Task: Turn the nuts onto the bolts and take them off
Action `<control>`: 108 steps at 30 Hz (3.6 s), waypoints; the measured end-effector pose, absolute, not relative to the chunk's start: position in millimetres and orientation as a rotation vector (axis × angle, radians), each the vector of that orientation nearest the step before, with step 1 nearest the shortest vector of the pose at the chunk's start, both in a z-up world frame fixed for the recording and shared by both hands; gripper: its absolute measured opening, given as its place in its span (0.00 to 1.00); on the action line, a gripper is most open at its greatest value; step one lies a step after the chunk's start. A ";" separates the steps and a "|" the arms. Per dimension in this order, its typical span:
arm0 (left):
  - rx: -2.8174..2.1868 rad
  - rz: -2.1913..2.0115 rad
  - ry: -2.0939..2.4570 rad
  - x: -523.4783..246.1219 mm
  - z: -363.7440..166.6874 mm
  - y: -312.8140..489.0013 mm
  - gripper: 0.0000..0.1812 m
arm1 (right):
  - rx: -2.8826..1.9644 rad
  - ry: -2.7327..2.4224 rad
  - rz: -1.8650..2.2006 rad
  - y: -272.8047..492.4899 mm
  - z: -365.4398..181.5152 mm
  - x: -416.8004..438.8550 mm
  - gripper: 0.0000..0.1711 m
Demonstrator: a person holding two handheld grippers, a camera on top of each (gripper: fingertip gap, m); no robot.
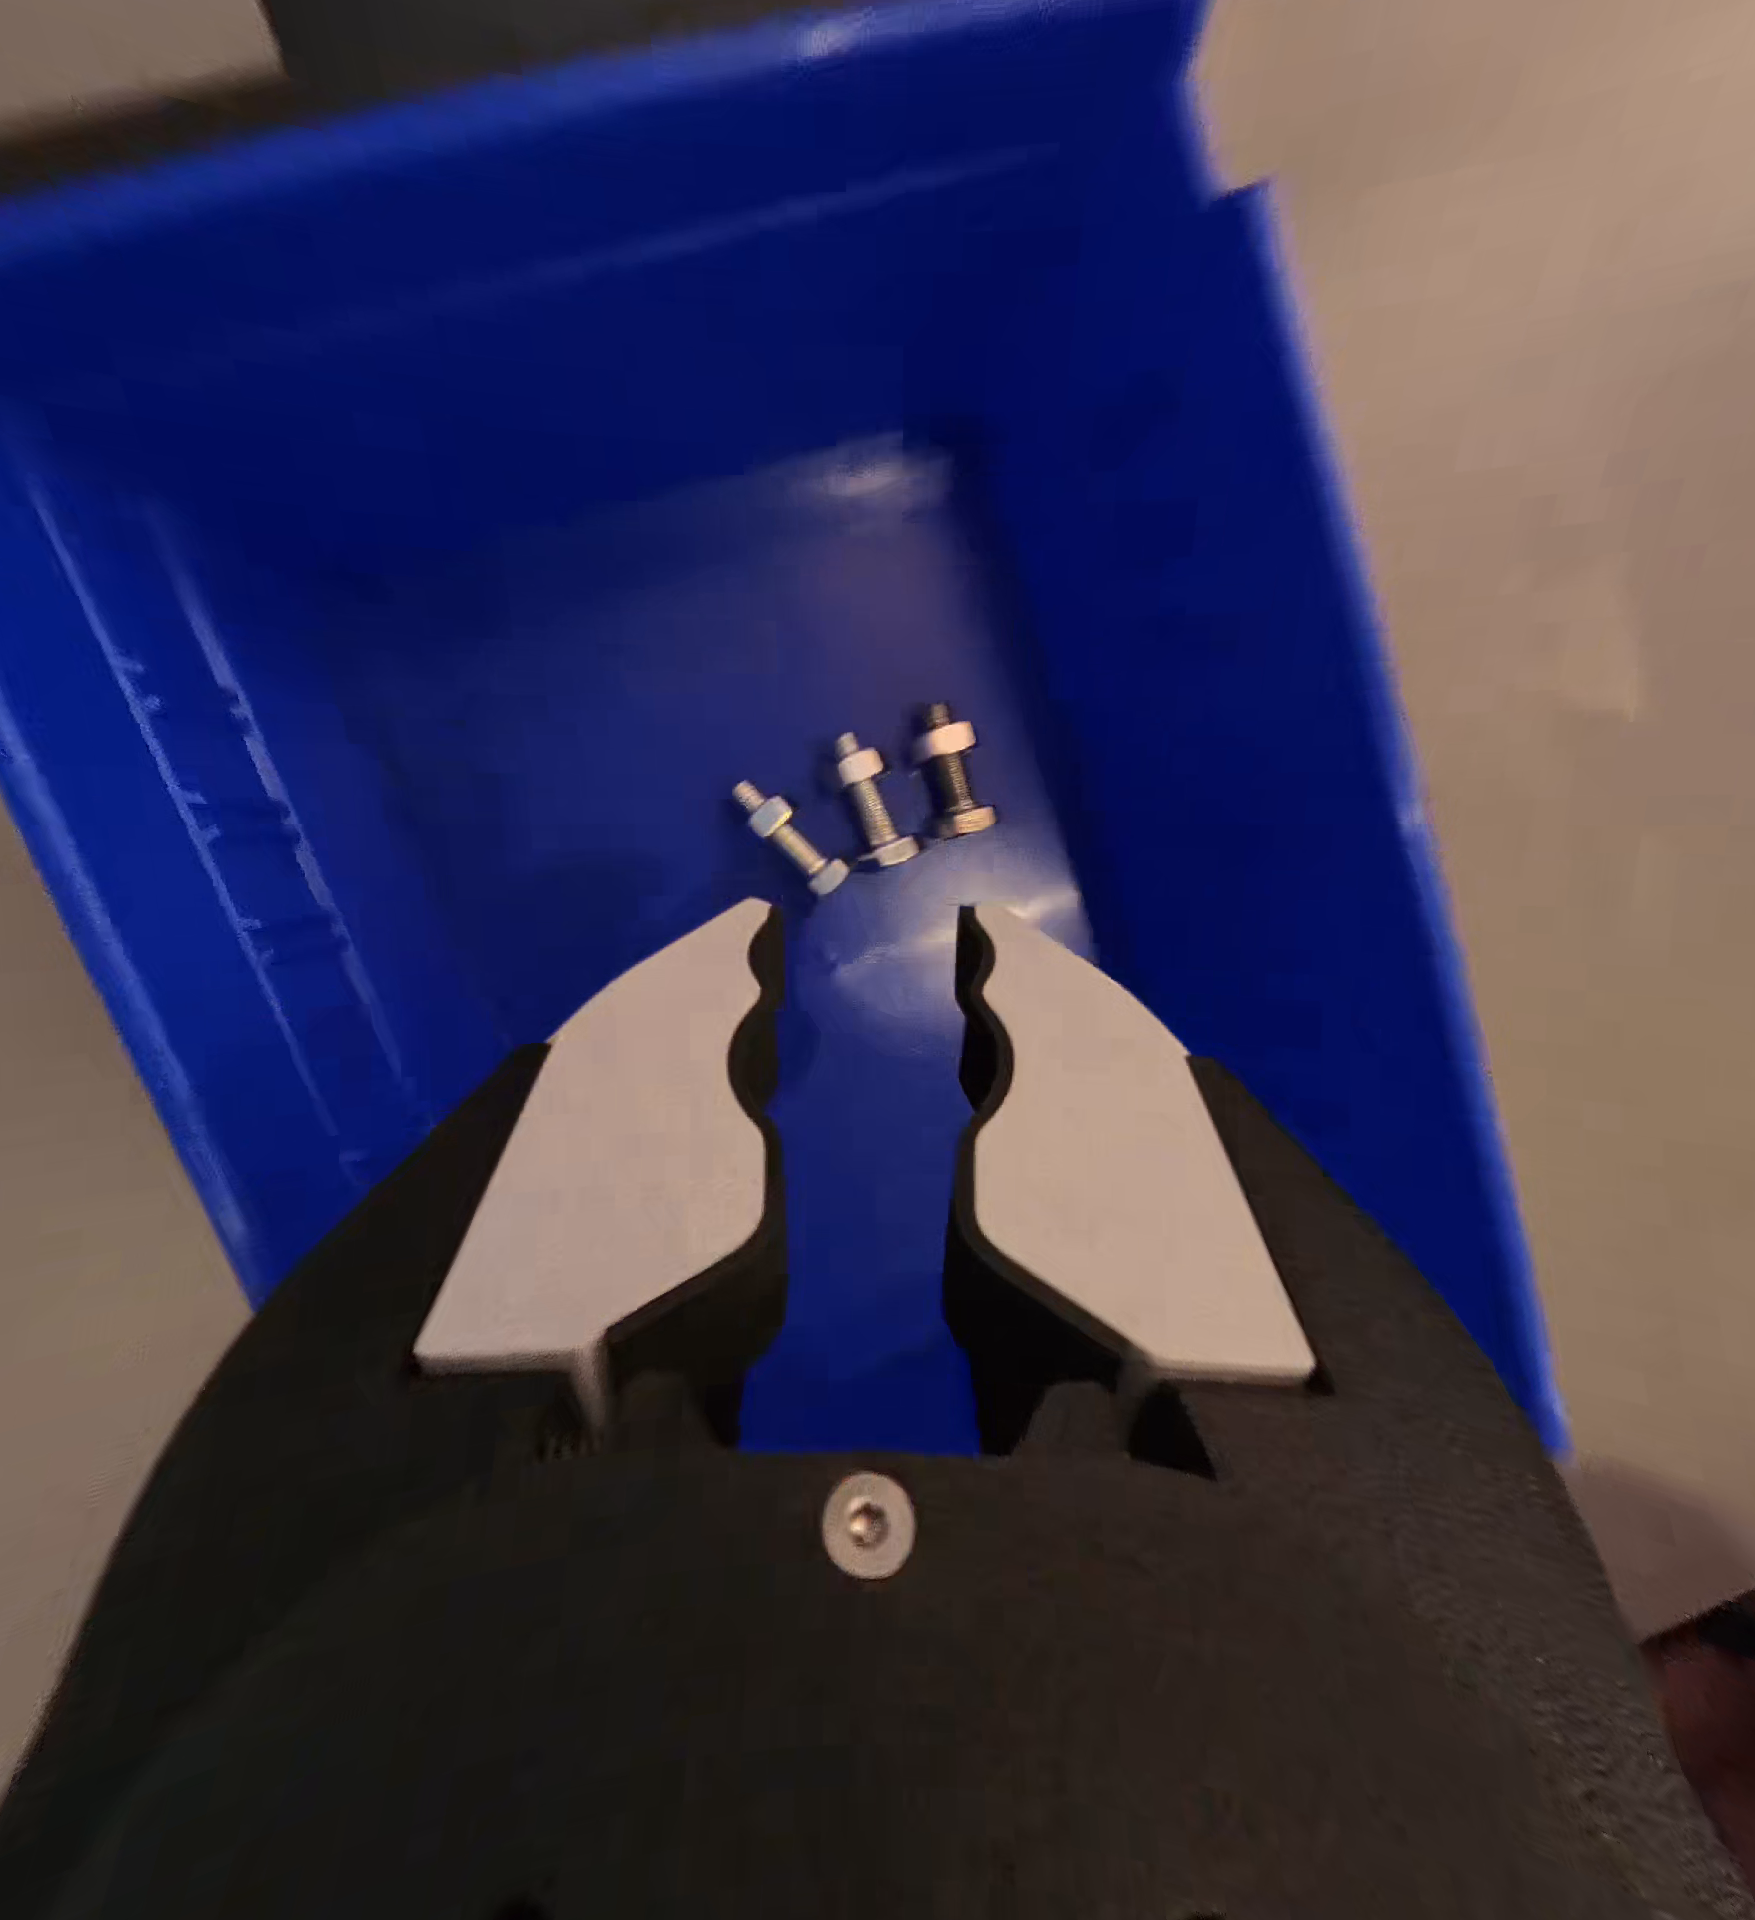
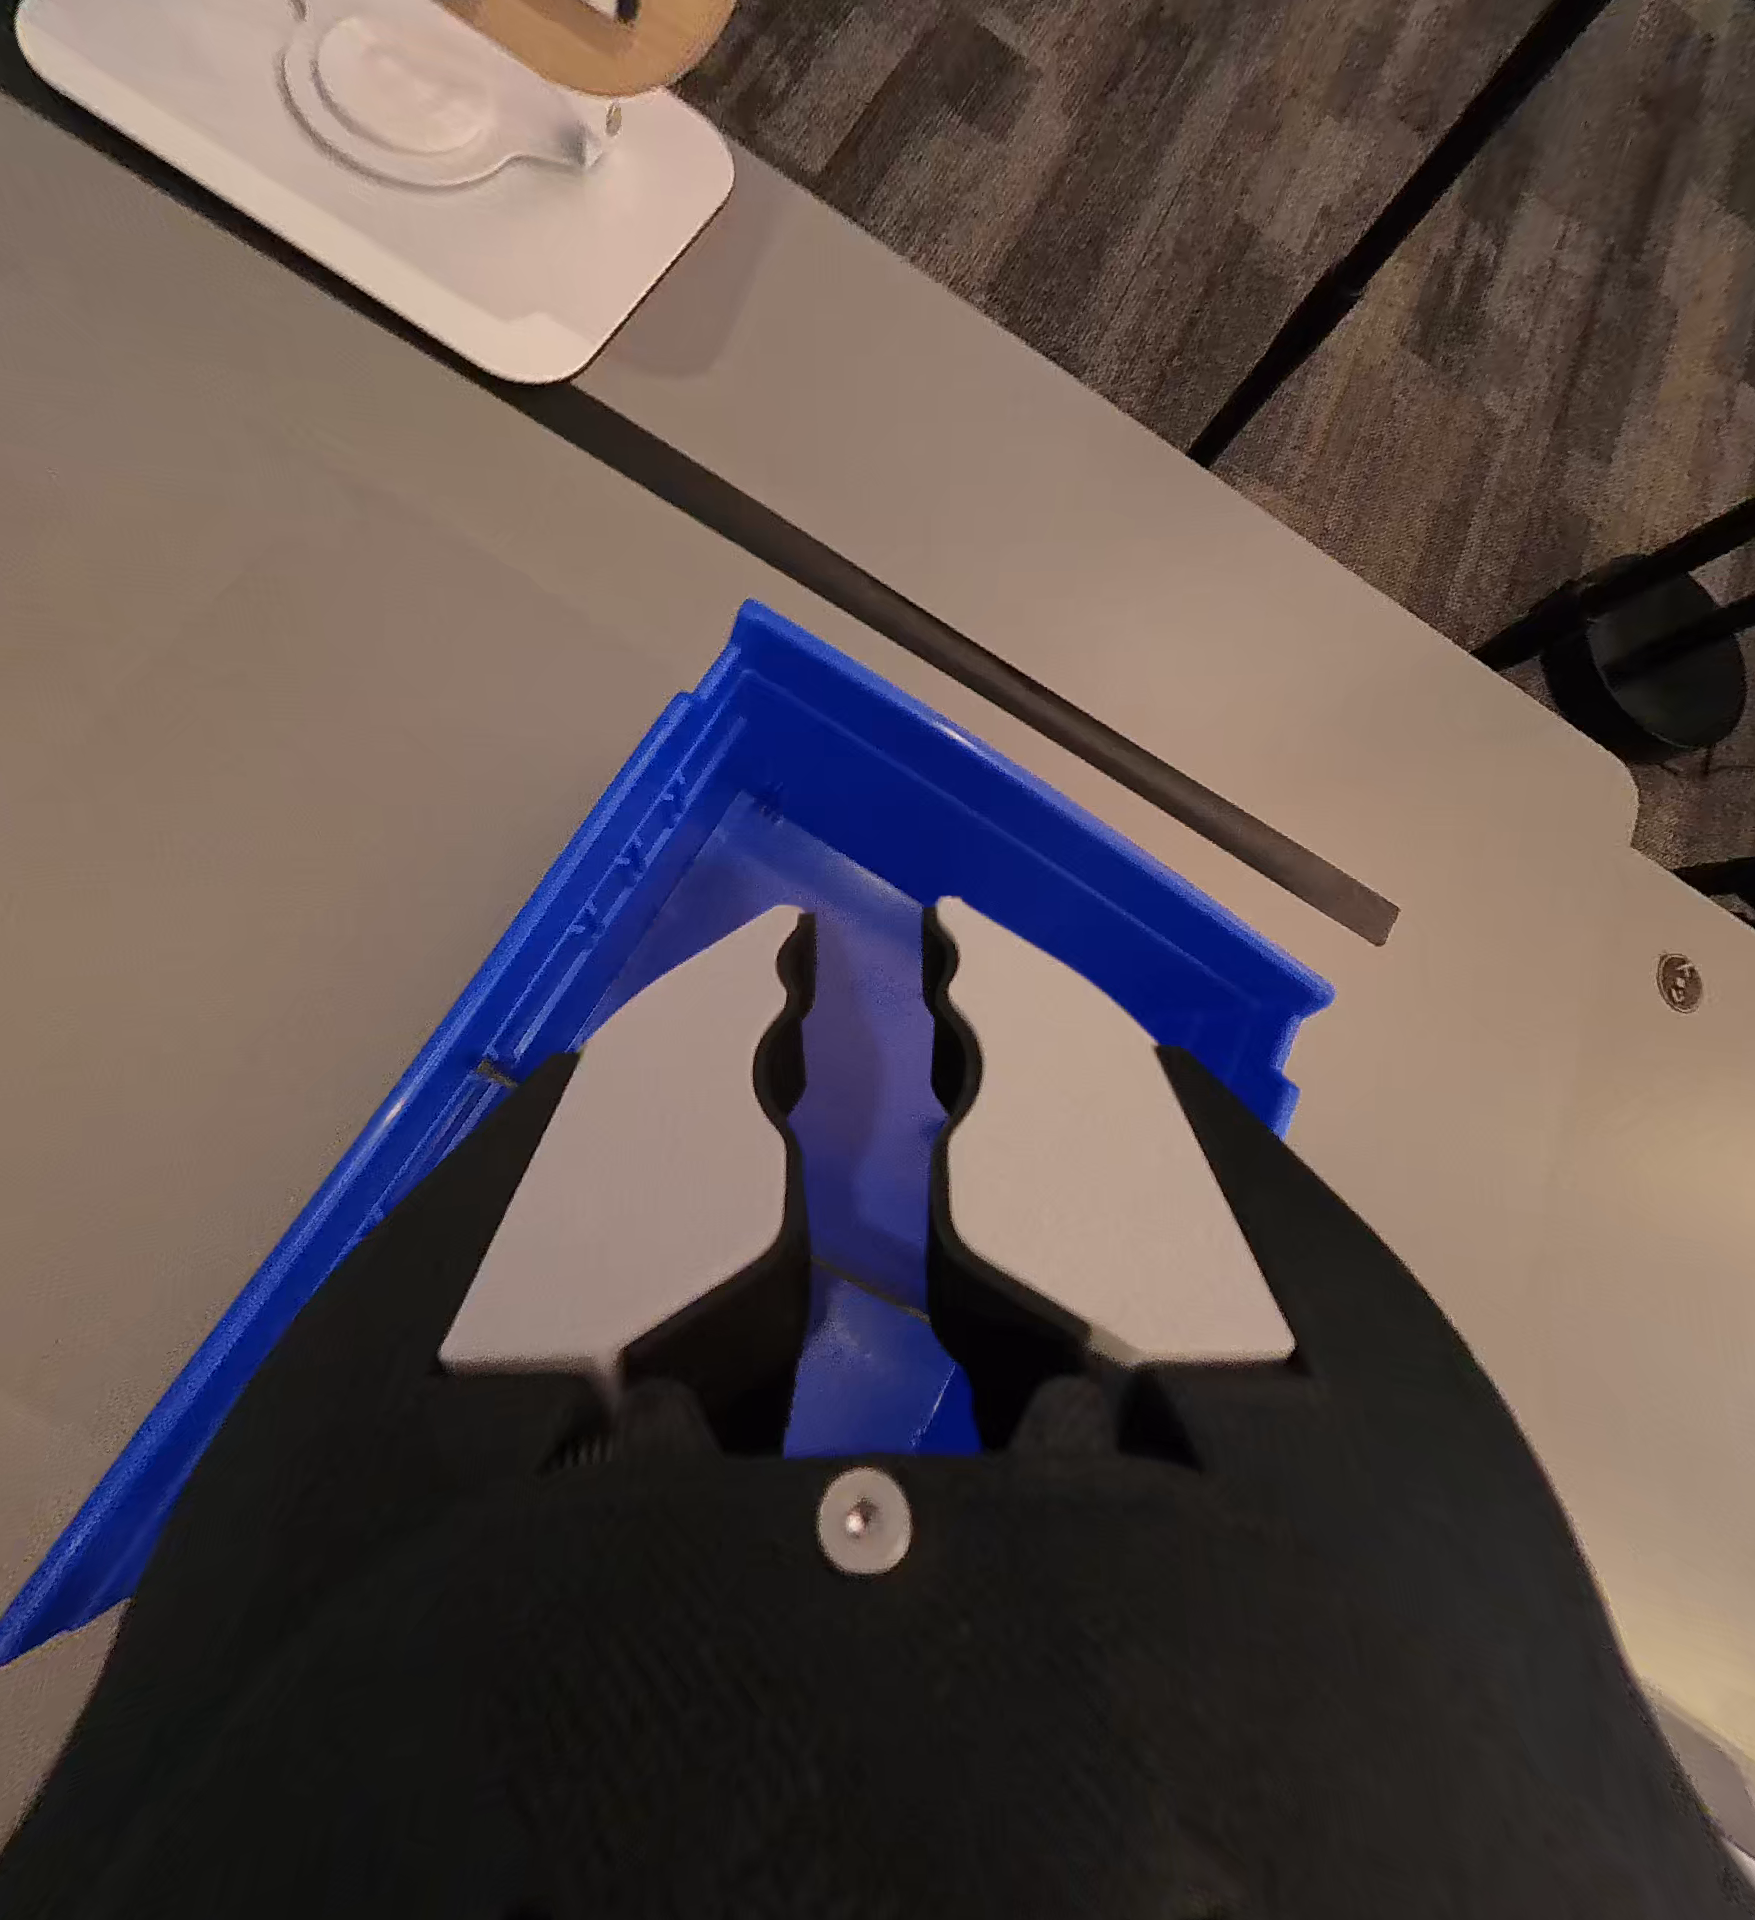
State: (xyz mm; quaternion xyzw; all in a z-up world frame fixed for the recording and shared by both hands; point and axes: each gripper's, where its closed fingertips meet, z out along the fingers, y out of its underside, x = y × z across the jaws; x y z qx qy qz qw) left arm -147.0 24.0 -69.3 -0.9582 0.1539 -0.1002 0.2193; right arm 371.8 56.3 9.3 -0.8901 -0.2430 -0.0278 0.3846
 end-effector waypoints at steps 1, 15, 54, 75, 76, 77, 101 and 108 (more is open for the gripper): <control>-2.695 -0.232 0.399 -151.1 -82.8 28.1 0.18 | -2.271 -0.636 -0.083 55.9 8.0 369.6 0.12; -2.915 -0.065 0.265 -164.4 -151.6 41.9 0.20 | -2.318 -0.757 -0.175 53.5 -8.4 358.5 0.13; -1.427 -1.265 1.257 119.7 106.2 -109.5 0.05 | -1.130 -1.127 1.377 -102.9 129.8 106.5 0.06; -1.416 -1.237 1.458 136.0 78.8 -132.8 0.15 | -1.016 -1.296 1.346 -126.8 124.8 105.0 0.06; -1.418 -1.226 1.470 137.0 76.9 -133.6 0.15 | -1.012 -1.301 1.347 -127.6 124.3 104.6 0.06; -1.416 -1.219 1.481 137.7 75.6 -134.8 0.14 | -1.008 -1.305 1.349 -128.3 124.1 104.4 0.06; -1.359 -1.236 1.263 145.8 100.0 -123.6 0.08 | -1.073 -1.094 1.372 -98.0 137.8 118.2 0.23; -1.359 -1.295 1.272 147.9 100.2 -128.9 0.08 | -1.052 -1.171 1.336 -120.9 138.7 103.3 0.23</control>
